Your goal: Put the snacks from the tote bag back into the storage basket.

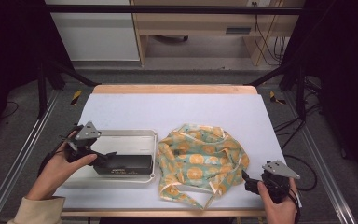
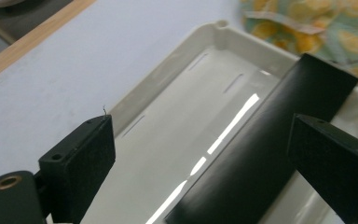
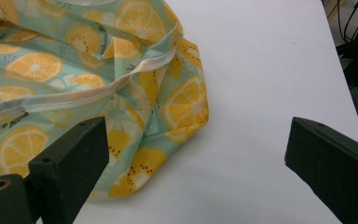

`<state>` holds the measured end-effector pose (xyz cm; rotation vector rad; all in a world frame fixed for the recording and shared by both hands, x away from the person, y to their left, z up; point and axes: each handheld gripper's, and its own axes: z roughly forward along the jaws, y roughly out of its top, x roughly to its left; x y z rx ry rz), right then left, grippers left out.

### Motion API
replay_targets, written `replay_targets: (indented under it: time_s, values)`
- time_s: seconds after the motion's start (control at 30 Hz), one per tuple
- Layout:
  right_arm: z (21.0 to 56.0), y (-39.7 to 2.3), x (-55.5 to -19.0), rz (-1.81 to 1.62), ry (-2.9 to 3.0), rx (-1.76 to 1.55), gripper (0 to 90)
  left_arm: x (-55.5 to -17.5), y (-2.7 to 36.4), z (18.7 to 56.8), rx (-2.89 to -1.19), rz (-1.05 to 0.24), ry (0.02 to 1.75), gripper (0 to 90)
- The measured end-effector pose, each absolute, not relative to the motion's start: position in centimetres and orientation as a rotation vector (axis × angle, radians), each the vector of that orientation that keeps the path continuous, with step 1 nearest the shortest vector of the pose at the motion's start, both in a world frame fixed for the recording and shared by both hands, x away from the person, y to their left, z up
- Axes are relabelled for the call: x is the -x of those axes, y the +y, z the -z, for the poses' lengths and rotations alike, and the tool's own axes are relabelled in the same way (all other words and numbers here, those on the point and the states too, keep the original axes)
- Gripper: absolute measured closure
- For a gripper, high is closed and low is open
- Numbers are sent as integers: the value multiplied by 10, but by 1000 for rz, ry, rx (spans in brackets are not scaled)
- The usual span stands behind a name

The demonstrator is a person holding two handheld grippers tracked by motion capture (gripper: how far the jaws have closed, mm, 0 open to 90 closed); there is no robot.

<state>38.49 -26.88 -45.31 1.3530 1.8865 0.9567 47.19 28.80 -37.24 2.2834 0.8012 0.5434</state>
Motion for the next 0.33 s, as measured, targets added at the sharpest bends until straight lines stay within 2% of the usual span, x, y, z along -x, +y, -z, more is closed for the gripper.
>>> replay_targets:
  time_s: [0.33]
  values:
    - [455, -270, -386, -961, 1888, -1371, 64, -474, 330, 384, -2196, -583, 977, 77]
